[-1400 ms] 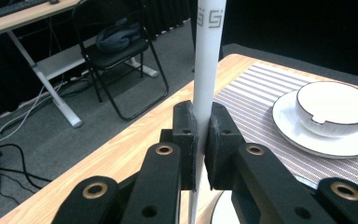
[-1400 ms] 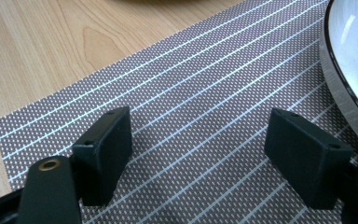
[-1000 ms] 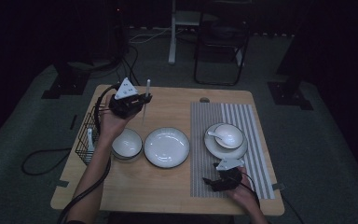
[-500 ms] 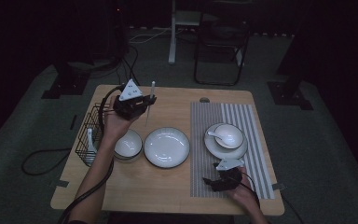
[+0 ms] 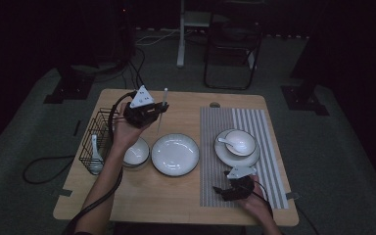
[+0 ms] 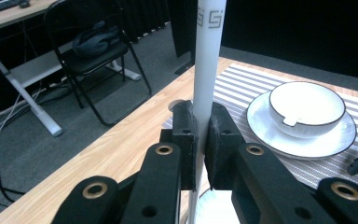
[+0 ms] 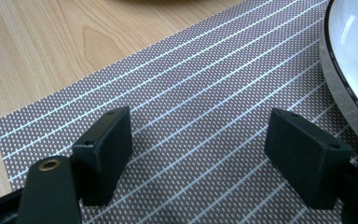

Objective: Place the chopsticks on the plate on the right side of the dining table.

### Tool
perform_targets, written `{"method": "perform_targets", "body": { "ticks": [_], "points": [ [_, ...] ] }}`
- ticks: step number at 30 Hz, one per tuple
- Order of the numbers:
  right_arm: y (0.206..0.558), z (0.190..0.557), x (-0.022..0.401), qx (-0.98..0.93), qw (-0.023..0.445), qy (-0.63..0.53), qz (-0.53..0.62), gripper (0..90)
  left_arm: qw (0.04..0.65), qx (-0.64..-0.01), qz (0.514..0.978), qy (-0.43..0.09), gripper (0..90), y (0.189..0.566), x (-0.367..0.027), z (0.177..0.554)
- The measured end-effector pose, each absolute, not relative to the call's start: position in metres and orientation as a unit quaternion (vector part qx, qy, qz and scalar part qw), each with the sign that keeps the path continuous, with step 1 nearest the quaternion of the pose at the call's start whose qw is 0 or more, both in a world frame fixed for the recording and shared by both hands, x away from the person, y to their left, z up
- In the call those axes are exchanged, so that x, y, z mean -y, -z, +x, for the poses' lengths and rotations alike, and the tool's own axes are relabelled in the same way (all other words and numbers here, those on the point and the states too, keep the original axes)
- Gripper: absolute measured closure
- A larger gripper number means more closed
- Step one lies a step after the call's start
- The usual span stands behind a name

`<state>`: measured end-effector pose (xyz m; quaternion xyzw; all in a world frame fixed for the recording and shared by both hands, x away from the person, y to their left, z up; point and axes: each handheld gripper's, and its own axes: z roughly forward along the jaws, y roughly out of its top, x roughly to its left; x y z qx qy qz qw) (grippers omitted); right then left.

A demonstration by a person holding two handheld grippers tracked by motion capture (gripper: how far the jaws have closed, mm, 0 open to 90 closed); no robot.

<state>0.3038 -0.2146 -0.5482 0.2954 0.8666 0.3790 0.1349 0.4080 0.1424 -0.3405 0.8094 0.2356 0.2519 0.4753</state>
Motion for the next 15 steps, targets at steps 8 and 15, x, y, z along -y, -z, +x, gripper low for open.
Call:
{"method": "perform_targets", "body": {
  "ticks": [8, 15],
  "points": [
    [0.548, 0.304, 0.215, -0.867, 0.135, -0.379, 0.295, 22.7, 0.476, -0.233, 0.813, -0.242, 84.2, 0.347, -0.135, 0.408],
    [0.548, 0.304, 0.215, -0.867, 0.135, -0.379, 0.295, 22.8, 0.479, -0.229, 0.814, -0.237, 84.3, 0.349, -0.131, 0.408]
  ]
}}
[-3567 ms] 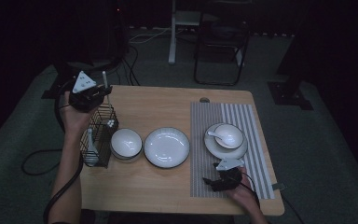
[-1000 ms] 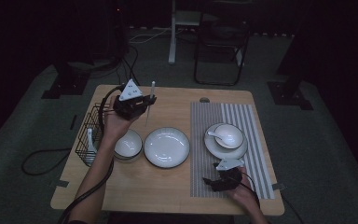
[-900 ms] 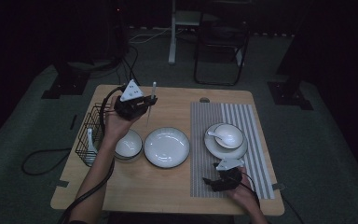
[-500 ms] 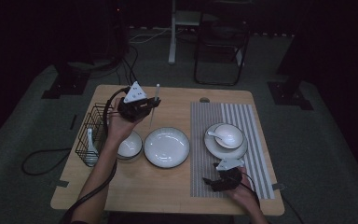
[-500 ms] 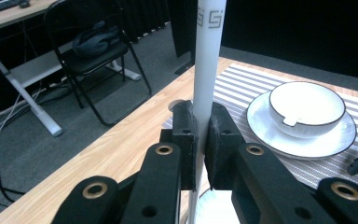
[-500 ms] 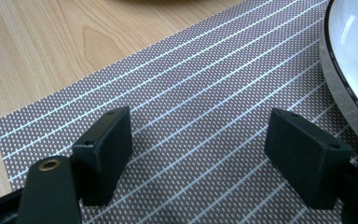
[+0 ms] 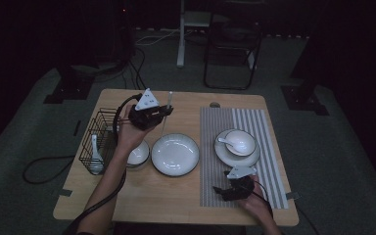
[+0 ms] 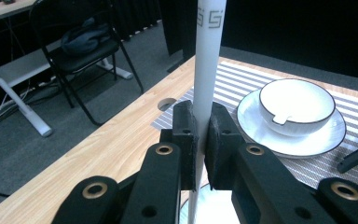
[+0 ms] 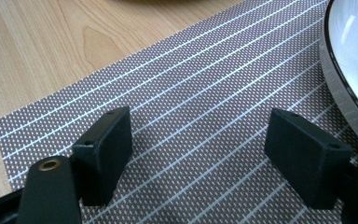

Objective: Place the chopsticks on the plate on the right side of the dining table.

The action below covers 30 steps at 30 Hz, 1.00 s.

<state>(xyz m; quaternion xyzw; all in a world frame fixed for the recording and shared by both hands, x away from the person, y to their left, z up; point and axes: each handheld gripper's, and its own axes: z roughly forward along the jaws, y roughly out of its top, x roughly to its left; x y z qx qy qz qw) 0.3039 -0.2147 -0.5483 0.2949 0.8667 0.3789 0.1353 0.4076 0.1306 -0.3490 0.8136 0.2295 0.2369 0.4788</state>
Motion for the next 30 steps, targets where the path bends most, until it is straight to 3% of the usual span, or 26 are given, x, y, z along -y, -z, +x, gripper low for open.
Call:
{"method": "perform_targets", "body": {
  "ticks": [30],
  "points": [
    [0.548, 0.304, 0.215, -0.867, 0.134, -0.379, 0.296, 22.7, 0.483, -0.219, 0.82, -0.215, 84.3, 0.363, -0.11, 0.405]
  ]
}}
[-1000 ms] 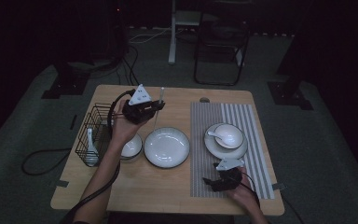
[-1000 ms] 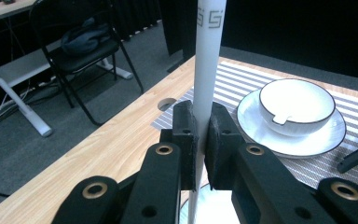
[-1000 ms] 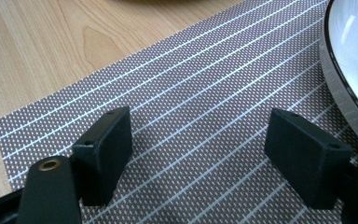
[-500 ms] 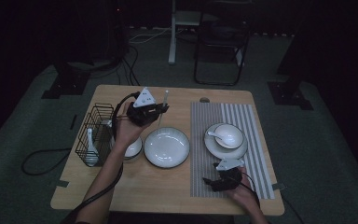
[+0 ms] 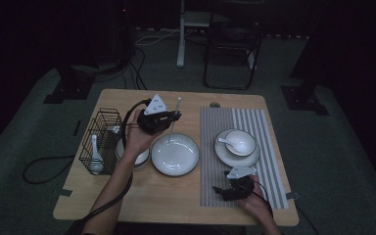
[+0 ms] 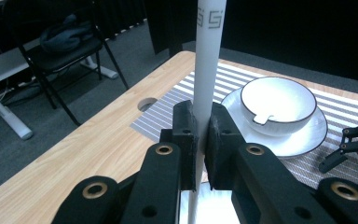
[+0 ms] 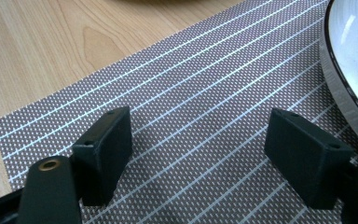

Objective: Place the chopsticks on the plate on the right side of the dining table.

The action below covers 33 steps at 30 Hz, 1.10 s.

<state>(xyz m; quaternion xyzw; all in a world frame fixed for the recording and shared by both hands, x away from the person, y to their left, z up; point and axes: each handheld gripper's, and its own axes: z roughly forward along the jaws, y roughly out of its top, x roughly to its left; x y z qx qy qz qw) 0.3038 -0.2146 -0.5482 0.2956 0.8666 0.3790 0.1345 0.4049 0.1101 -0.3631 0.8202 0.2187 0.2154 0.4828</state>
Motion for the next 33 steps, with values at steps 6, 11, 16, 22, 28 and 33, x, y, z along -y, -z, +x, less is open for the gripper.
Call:
{"method": "perform_targets", "body": {
  "ticks": [6, 11, 16, 22, 28, 33],
  "points": [
    [0.548, 0.304, 0.215, -0.867, 0.134, -0.379, 0.296, 22.7, 0.485, -0.217, 0.821, -0.211, 84.2, 0.365, -0.107, 0.405],
    [0.548, 0.304, 0.215, -0.867, 0.134, -0.379, 0.296, 22.7, 0.484, -0.217, 0.822, -0.209, 84.2, 0.367, -0.105, 0.405],
    [0.548, 0.304, 0.215, -0.867, 0.134, -0.379, 0.296, 22.7, 0.485, -0.216, 0.822, -0.207, 84.2, 0.368, -0.102, 0.405],
    [0.548, 0.304, 0.215, -0.867, 0.135, -0.379, 0.295, 23.4, 0.486, -0.214, 0.823, -0.204, 84.3, 0.369, -0.1, 0.405],
    [0.548, 0.302, 0.214, -0.867, 0.136, -0.382, 0.289, 27.4, 0.487, -0.213, 0.822, -0.202, 84.3, 0.37, -0.098, 0.405],
    [0.544, 0.3, 0.214, -0.861, 0.138, -0.396, 0.289, 31.9, 0.49, -0.214, 0.821, -0.2, 84.3, 0.371, -0.097, 0.405]
  ]
}}
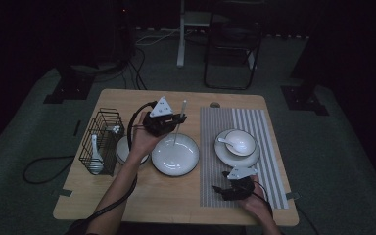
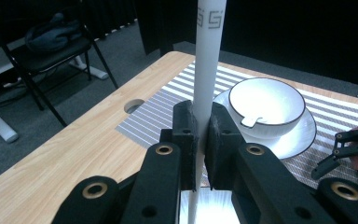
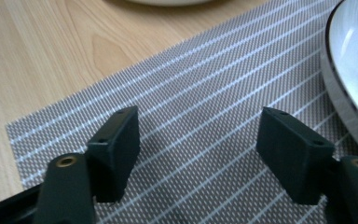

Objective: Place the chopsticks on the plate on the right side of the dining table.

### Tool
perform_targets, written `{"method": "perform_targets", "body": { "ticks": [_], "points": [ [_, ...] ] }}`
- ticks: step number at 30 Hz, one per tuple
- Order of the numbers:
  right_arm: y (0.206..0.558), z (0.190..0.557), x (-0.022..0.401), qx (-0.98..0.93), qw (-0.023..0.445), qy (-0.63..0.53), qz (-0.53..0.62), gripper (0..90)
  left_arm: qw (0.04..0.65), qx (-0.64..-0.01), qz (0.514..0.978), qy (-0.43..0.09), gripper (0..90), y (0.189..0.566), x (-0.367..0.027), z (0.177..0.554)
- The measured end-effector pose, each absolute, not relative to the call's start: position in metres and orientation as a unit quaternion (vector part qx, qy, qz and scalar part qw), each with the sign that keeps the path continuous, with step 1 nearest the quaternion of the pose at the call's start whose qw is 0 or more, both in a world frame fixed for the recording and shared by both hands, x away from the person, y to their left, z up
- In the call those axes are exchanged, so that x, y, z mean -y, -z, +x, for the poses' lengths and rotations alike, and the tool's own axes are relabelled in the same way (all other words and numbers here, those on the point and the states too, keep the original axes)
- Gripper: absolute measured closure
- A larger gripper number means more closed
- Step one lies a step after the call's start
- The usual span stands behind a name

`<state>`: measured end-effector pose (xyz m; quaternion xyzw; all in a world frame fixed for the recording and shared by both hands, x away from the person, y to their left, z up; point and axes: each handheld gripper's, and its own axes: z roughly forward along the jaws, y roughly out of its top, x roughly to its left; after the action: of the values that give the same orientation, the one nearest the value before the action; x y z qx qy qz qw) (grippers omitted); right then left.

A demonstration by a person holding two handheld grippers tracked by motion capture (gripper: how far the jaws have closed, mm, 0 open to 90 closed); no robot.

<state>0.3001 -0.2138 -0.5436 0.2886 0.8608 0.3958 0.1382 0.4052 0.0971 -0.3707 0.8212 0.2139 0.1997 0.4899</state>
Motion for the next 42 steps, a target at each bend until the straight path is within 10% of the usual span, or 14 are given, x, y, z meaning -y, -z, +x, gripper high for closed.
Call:
{"method": "perform_targets", "body": {
  "ticks": [25, 42],
  "points": [
    [0.525, 0.312, 0.204, -0.841, 0.163, -0.399, 0.327, 38.1, 0.499, -0.202, 0.825, -0.172, 84.2, 0.379, -0.08, 0.402],
    [0.511, 0.328, 0.183, -0.839, 0.162, -0.418, 0.308, 60.7, 0.507, -0.19, 0.826, -0.16, 84.2, 0.375, -0.072, 0.396]
  ]
}}
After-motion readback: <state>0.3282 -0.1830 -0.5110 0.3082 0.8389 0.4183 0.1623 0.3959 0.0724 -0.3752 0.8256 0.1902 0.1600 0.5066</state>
